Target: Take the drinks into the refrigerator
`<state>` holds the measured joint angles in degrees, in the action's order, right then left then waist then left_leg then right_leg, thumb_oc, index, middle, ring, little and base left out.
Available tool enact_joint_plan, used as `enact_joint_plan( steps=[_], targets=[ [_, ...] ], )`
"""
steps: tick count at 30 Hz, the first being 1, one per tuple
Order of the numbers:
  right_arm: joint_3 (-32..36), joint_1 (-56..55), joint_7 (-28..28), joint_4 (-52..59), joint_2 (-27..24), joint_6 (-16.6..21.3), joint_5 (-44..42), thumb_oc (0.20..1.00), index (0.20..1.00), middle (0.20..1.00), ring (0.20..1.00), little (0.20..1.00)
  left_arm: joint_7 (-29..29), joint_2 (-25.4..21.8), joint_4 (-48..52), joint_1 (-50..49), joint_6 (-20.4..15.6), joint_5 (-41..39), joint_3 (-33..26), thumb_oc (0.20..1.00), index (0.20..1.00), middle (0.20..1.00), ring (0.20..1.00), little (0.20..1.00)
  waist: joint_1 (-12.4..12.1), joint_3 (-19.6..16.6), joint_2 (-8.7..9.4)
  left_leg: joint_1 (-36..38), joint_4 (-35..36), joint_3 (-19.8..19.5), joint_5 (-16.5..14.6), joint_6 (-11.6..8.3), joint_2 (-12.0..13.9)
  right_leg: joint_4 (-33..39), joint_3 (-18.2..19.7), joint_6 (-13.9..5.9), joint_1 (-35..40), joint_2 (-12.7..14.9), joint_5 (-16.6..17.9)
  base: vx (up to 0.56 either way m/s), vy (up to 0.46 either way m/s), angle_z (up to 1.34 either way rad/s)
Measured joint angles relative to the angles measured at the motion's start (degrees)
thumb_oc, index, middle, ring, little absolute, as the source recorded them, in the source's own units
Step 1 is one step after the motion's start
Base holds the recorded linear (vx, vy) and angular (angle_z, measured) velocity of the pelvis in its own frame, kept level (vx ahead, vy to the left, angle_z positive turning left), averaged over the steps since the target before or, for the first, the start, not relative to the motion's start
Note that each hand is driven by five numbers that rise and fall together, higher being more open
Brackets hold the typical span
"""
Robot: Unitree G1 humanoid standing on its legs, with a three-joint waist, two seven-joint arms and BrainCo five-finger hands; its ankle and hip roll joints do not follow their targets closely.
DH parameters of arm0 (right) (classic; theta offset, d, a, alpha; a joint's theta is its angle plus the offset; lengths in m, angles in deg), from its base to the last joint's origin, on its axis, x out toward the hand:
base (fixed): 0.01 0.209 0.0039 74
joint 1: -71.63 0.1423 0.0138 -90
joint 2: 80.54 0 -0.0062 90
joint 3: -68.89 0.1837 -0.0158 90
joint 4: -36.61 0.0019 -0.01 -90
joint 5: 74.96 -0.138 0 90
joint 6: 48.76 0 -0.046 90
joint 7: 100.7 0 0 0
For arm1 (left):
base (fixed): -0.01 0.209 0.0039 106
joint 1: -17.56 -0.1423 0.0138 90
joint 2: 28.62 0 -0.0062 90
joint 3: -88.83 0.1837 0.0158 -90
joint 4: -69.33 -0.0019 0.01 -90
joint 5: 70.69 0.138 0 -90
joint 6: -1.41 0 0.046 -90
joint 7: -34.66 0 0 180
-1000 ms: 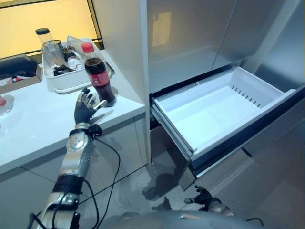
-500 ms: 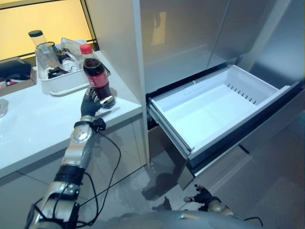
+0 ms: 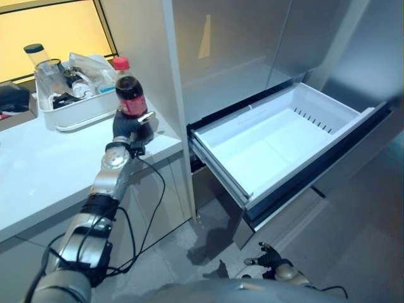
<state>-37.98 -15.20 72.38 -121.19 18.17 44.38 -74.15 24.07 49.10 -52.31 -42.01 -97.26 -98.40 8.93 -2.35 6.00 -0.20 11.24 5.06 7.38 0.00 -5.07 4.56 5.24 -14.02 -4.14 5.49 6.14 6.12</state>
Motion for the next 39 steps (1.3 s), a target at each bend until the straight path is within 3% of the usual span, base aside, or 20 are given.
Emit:
enact_joint_plan(
  steps=[5,11,22,27,30,31,39],
  targets=[
    [0.64,0.17,-0.07,0.03,-0.04,0.25,-0.55,1.0,1.0,1.0,1.0,1.0,1.1,1.25,2.37,-1.01,0.05,-0.01,0.09,0.2,0.2,0.2,0.2,0.2,0.05,-0.05,0.0,-0.14,0.01,0.32,0.0,0.0,0.0,0.0,0.53,0.05,-0.43,-0.03,0.17,-0.01,-0.008,-0.05],
    [4.75,-0.16,-0.72,0.24,-0.21,0.92,-2.63,1.0,1.0,1.0,1.0,1.0,4.48,5.94,21.93,-17.33,-1.85,-0.01,-2.57,0.2,0.2,0.2,0.2,0.2,0.13,0.08,0.17,-0.79,0.0,0.49,-0.03,0.02,-0.07,0.0,0.87,-0.04,-1.25,-0.02,0.33,-0.02,0.003,-0.01],
    [11.97,-0.95,-1.4,2.45,-2.95,1.71,-6.01,1.0,1.0,1.0,1.0,1.0,12.97,6.86,33.74,-40.48,-1.76,1.11,-6.13,0.2,0.2,0.2,0.2,0.2,-2.09,3.7,2.04,-1.25,0.12,0.28,-0.37,0.32,0.04,0.02,0.79,-0.25,-1.63,-0.08,0.11,-0.02,0.002,0.0],
    [15.7,-3.58,-1.59,1.08,-4.12,3.46,-9.53,1.0,1.0,1.0,1.0,1.0,15.61,6.34,34.01,-44.69,-1.29,0.16,-6.9,0.2,0.2,0.2,0.2,0.2,-4.13,4.75,3.02,-1.8,-0.01,0.11,-0.09,0.07,-0.01,-0.01,0.83,0.02,-1.98,-0.08,0.36,-0.01,0.011,0.01],
    [16.2,-6.03,-1.82,12.54,-3.17,4.18,-11.7,1.0,1.0,1.0,1.0,1.0,17.57,6.3,35.24,-45.16,-1.26,-1.13,-6.66,0.2,0.2,0.2,0.2,0.2,-3.64,4.98,3.06,-1.75,-0.02,0.18,-0.15,0.13,-0.2,-0.01,0.76,-0.06,-1.99,0.04,0.32,0.0,0.0,0.0],
    [16.32,-6.35,-2.46,15.68,-3.19,6.52,-11.96,1.0,1.0,1.0,1.0,1.0,18.48,6.12,35.8,-45.12,-1.26,-1.3,-6.6,0.2,0.2,0.2,0.2,0.2,-3.31,5.01,3.07,-1.62,-0.01,0.2,-0.17,0.16,-0.19,-0.01,0.81,-0.07,-1.87,0.05,0.33,0.0,0.0,0.0],
    [26.81,-5.36,-7.54,23.37,-4.23,10.19,-20.09,1.0,1.0,1.0,1.0,1.0,22.07,4.75,39.57,-44.45,-1.29,-2.86,-4.05,0.2,0.2,0.2,0.2,0.2,-2.56,5.38,2.77,-1.33,0.01,0.43,-0.35,0.34,-0.24,-0.01,1.13,-0.13,-1.77,-0.01,0.37,0.0,0.0,0.0]
  ],
)
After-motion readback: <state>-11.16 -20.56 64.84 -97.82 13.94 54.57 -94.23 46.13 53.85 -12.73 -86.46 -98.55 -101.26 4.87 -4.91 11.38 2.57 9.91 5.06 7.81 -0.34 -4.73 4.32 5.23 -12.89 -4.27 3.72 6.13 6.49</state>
